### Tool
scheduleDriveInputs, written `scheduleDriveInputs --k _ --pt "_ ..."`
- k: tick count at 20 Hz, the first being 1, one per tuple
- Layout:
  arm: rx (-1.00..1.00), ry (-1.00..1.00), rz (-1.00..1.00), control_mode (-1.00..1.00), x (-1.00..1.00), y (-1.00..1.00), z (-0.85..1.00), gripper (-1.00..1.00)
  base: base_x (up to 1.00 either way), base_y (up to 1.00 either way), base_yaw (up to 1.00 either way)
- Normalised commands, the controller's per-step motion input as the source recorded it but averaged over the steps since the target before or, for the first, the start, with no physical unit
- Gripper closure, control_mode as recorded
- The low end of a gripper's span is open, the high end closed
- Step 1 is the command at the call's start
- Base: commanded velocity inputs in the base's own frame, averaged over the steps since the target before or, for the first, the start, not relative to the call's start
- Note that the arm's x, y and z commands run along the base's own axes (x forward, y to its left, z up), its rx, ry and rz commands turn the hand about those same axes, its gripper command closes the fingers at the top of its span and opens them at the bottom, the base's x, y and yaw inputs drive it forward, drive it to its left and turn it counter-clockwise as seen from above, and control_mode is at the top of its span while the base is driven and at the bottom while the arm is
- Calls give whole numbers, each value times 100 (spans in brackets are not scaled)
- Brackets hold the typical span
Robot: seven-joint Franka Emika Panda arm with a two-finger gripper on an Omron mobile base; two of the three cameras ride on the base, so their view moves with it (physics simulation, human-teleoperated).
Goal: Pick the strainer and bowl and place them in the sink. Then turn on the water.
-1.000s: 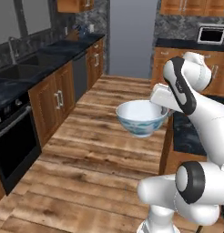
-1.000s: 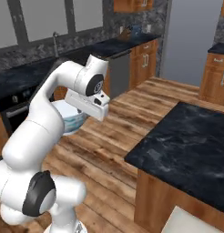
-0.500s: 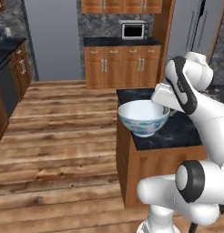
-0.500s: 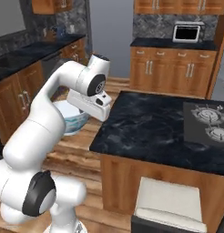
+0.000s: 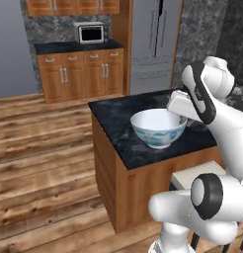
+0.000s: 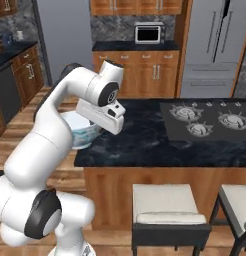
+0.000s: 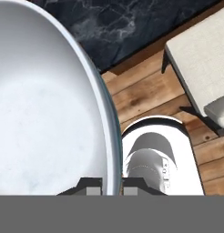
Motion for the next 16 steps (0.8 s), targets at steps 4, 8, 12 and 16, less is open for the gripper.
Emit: scheduleDriveInputs --k 4,8,12,16 --pt "0 0 0 100 0 0 0 100 11 -15 -46" --pt "0 0 0 100 0 0 0 100 8 -17 -46" --pt "0 0 0 100 0 0 0 100 6 -18 -46" --pt "0 0 0 100 0 0 0 100 -2 30 -26"
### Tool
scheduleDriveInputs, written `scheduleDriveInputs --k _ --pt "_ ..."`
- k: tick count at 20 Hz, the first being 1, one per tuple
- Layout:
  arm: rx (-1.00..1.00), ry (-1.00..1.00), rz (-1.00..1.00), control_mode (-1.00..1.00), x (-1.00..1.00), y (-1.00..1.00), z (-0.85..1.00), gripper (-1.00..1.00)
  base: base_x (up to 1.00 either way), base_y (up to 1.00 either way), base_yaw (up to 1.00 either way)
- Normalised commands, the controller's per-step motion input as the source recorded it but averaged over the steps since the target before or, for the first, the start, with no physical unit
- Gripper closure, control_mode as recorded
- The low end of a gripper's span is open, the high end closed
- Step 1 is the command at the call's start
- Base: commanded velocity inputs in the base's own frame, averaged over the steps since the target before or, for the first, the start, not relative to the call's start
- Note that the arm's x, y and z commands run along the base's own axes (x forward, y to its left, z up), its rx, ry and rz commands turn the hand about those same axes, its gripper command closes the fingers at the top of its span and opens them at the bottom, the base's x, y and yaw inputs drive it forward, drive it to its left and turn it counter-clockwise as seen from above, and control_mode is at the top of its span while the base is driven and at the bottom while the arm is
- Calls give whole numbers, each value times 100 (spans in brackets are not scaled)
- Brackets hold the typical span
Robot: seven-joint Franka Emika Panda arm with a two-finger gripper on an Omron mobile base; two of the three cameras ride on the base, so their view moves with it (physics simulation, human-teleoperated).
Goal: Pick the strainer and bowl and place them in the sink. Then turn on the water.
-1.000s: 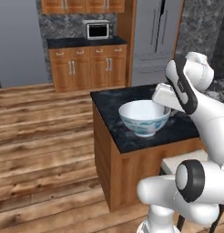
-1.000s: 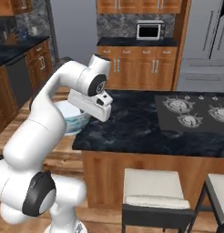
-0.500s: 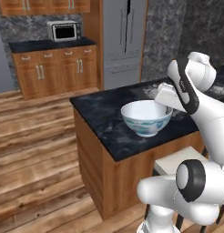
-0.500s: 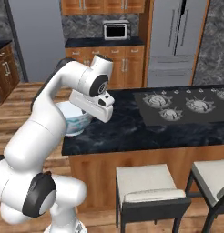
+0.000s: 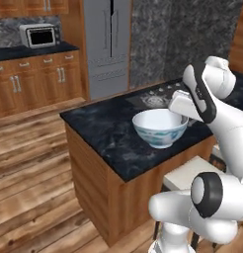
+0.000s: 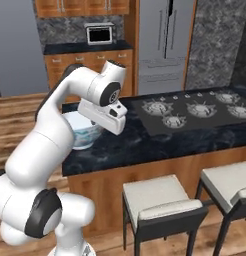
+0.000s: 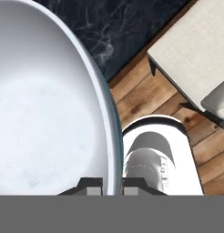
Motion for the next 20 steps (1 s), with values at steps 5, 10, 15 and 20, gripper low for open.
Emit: scheduleDriveInputs --k 5,10,15,20 --pt "0 0 0 100 0 0 0 100 -14 100 -2" --pt "0 0 0 100 0 0 0 100 3 100 1" --pt "0 0 0 100 0 0 0 100 51 100 4" --pt "0 0 0 100 0 0 0 100 71 100 3"
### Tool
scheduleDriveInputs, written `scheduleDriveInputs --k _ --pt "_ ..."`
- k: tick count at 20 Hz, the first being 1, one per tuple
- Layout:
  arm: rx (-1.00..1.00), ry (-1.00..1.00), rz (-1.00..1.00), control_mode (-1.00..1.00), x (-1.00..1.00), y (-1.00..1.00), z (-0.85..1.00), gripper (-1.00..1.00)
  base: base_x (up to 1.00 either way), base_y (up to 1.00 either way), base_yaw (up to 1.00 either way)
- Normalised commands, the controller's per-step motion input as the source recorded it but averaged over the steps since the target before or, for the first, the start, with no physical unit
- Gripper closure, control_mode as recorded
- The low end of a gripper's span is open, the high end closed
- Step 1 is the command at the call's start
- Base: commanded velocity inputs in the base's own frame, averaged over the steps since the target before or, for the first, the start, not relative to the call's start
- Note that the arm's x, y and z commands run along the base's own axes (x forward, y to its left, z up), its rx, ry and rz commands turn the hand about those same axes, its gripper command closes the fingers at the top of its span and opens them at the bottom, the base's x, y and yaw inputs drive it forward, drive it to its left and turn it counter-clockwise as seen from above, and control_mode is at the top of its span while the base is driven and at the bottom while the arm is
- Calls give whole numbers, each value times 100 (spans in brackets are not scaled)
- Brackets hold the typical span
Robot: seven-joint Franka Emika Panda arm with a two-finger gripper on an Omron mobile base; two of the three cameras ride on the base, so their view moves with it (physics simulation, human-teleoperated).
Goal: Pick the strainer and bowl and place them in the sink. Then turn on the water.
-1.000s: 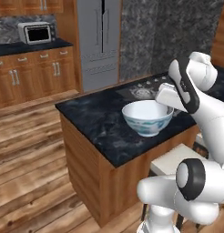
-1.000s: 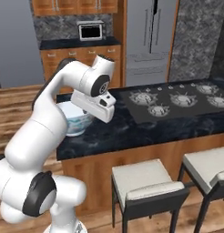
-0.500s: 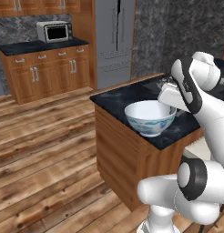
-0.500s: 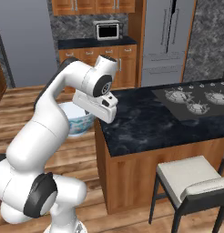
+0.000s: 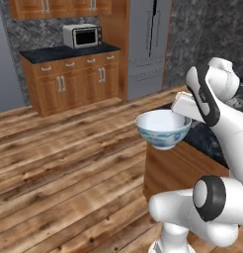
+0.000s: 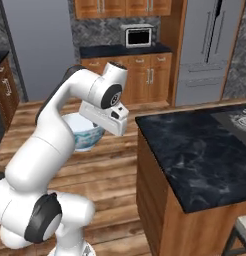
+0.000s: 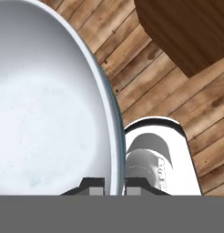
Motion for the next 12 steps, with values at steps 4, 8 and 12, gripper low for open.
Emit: scheduleDriveInputs --k 4,8,12 --pt "0 0 0 100 0 0 0 100 71 100 3" --pt "0 0 0 100 0 0 0 100 76 98 25" --pt "0 0 0 100 0 0 0 100 79 26 51"
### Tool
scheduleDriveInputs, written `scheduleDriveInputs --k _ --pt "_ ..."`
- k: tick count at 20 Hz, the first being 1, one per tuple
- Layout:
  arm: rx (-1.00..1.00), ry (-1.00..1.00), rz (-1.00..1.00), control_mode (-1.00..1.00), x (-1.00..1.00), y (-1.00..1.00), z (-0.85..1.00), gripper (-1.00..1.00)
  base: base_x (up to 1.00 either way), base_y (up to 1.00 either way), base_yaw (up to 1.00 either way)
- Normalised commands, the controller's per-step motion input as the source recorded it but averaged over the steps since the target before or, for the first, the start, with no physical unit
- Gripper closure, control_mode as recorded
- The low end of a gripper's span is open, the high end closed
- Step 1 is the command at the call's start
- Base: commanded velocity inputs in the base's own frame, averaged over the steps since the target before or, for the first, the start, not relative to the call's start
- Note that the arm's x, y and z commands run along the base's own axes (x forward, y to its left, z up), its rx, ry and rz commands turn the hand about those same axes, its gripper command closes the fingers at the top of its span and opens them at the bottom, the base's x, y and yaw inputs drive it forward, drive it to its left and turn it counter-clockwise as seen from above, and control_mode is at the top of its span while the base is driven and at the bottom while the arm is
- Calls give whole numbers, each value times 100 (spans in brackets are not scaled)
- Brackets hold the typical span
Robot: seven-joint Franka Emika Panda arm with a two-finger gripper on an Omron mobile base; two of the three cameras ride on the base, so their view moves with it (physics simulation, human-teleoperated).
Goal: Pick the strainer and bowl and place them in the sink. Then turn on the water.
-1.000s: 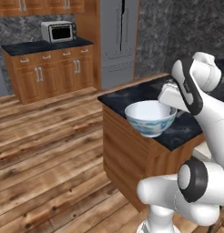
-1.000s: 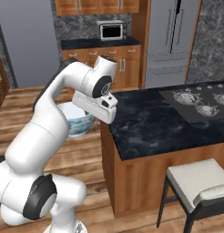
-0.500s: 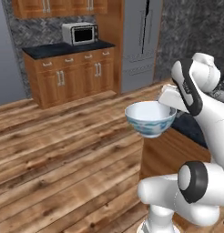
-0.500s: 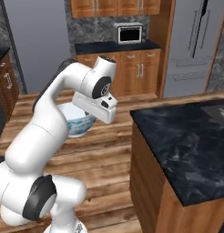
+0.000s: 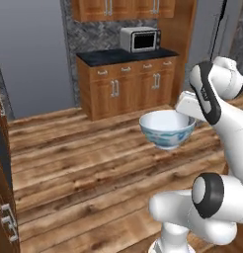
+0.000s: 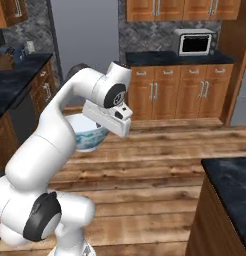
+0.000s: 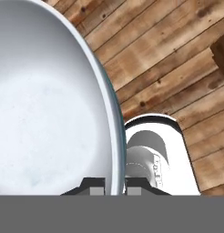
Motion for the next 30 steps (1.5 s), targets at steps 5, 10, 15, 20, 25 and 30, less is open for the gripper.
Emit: scheduleDriveInputs --k 5,10,15,20,25,30 --pt "0 0 0 100 0 0 0 100 95 0 50" --pt "0 0 0 100 0 0 0 100 94 -15 48" --pt "0 0 0 100 0 0 0 100 84 -27 52" --pt "0 0 0 100 0 0 0 100 69 -25 56" --pt "0 0 0 100 0 0 0 100 64 -23 58" --pt "0 0 0 100 0 0 0 100 60 -27 58"
